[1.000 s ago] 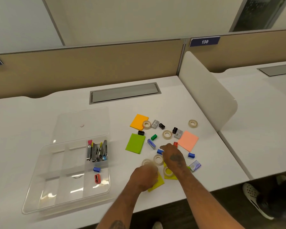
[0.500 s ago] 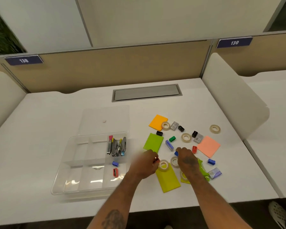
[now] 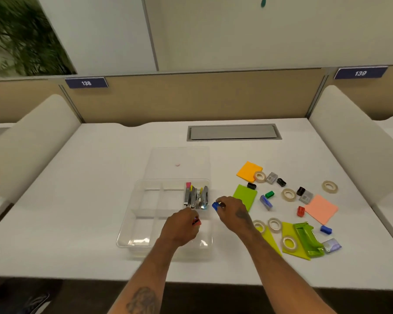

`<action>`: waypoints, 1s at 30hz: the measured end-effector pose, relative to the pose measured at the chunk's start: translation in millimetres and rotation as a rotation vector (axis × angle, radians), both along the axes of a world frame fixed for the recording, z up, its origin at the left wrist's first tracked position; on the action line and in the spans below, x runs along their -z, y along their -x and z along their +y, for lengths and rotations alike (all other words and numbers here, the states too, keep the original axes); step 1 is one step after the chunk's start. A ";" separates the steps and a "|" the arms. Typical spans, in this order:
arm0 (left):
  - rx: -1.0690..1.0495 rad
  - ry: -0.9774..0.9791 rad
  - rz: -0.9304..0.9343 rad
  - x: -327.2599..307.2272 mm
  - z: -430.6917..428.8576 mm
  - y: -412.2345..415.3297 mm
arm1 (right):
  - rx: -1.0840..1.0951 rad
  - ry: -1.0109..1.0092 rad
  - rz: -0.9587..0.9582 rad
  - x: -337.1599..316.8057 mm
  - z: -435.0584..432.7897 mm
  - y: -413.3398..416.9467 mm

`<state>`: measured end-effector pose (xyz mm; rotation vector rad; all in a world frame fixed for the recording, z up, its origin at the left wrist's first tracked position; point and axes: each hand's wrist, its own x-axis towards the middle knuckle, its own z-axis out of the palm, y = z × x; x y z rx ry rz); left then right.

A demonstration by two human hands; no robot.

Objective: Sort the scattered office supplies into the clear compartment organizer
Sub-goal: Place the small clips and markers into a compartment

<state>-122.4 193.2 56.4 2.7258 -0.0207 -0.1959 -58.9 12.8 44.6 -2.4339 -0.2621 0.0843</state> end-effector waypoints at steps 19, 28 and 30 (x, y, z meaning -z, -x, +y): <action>0.183 -0.018 -0.048 16.6 18.8 -6.2 | 0.190 0.055 -0.040 -1.8 1.9 30.9; 0.406 -0.006 -0.090 13.2 -65.3 -45.3 | 0.453 0.137 -0.005 9.3 -110.5 43.2; 0.444 -0.013 -0.089 12.2 -90.5 -55.3 | 0.516 0.144 0.019 11.9 -138.4 43.2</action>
